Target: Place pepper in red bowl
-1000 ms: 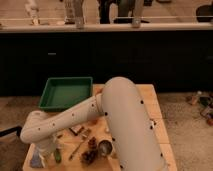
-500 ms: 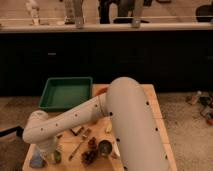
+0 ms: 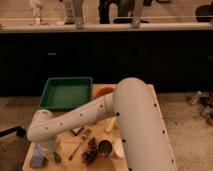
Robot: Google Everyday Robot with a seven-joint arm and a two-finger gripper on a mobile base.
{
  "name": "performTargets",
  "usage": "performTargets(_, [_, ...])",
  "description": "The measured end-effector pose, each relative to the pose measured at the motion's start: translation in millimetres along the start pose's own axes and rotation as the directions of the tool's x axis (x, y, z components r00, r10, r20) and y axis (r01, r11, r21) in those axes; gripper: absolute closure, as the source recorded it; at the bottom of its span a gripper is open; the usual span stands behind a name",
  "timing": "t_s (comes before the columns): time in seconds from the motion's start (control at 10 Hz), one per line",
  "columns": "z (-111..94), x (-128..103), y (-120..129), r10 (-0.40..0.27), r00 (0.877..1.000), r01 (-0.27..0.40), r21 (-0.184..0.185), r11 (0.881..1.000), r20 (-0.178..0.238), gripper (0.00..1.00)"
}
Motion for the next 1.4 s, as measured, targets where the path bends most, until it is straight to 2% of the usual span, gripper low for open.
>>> performTargets(0.4, [-3.6,0.0,2.3,0.002,1.0,-0.002,-0.004,1.0,-0.007,1.0])
performTargets(0.7, [-10.8,-3.0,8.8,0.022,0.999,-0.023,-0.023,0.999,-0.025,1.0])
performTargets(1.4, [-35.1,-3.1,18.8,0.049,0.994,-0.056,-0.071,0.996,-0.099,1.0])
